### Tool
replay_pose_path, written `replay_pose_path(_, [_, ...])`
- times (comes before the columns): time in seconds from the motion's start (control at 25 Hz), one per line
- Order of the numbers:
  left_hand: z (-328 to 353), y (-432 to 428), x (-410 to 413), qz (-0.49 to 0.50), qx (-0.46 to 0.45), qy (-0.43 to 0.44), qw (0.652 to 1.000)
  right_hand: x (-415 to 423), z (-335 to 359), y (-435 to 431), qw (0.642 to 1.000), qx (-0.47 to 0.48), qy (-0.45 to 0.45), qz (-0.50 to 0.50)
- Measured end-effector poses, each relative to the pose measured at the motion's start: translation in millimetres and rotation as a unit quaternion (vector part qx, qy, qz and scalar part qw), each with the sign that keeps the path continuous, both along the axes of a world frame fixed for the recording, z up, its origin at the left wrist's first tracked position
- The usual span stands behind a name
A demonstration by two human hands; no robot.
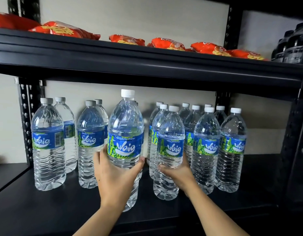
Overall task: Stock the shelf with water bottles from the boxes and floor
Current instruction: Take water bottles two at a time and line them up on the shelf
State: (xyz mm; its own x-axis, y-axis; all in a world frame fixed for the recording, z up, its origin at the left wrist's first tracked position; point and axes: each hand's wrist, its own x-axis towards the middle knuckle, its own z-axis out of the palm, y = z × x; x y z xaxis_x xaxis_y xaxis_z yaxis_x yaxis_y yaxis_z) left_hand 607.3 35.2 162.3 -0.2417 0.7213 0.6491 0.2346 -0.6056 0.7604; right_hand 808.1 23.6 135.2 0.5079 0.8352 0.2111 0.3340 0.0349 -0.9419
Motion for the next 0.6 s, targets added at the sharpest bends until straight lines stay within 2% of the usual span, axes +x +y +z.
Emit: replay_pose_path(0.6, [-3.1,-3.5,24.0,-0.004,-0.011,0.002,1.000,6.7,-8.0,1.2,0.999,-0.030,0.015,0.035])
